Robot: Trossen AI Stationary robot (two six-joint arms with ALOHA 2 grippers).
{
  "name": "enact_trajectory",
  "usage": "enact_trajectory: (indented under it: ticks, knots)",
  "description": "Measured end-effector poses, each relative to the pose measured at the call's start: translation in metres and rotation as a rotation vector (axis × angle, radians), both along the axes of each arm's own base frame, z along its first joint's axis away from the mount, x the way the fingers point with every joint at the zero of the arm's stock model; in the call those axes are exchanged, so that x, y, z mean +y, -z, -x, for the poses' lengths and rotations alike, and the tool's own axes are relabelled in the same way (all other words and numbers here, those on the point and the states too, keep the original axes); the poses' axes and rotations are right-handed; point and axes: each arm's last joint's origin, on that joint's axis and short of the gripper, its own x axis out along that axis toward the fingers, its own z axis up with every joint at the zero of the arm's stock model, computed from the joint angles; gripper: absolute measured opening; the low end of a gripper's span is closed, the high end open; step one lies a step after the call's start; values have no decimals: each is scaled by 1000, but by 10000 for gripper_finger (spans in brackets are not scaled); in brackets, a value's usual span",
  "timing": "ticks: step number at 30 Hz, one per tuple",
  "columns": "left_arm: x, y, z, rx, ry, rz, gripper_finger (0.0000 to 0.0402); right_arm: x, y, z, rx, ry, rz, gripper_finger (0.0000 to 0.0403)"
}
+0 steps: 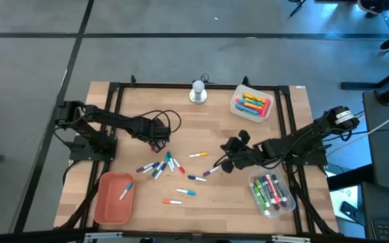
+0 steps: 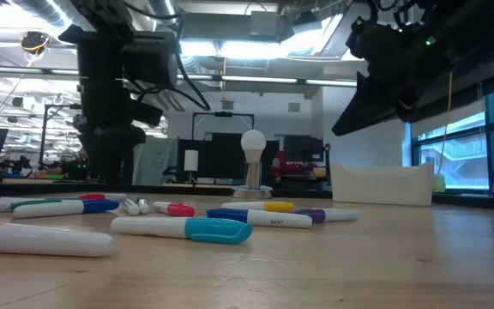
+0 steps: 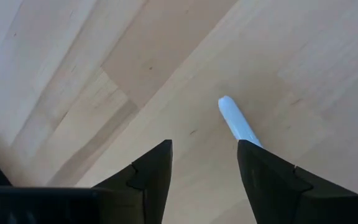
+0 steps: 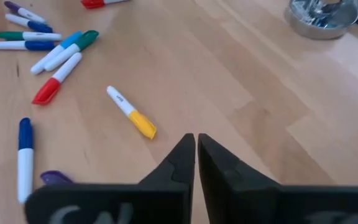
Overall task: Pick & Place Markers
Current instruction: Put the small red highlighter pen into the orange bin
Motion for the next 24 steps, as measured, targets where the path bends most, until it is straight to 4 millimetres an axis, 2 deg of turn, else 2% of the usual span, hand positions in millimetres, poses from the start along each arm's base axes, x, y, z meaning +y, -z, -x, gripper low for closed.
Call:
enact_trajectory:
  ticks: [13,24]
  knots:
    - [-4,1,-6,-67,-38,15,177,3,1,0,7,-37,-82,23]
    - [-6,24,-12,22,-43,75,153,4,1,0,9,-46,-99,23]
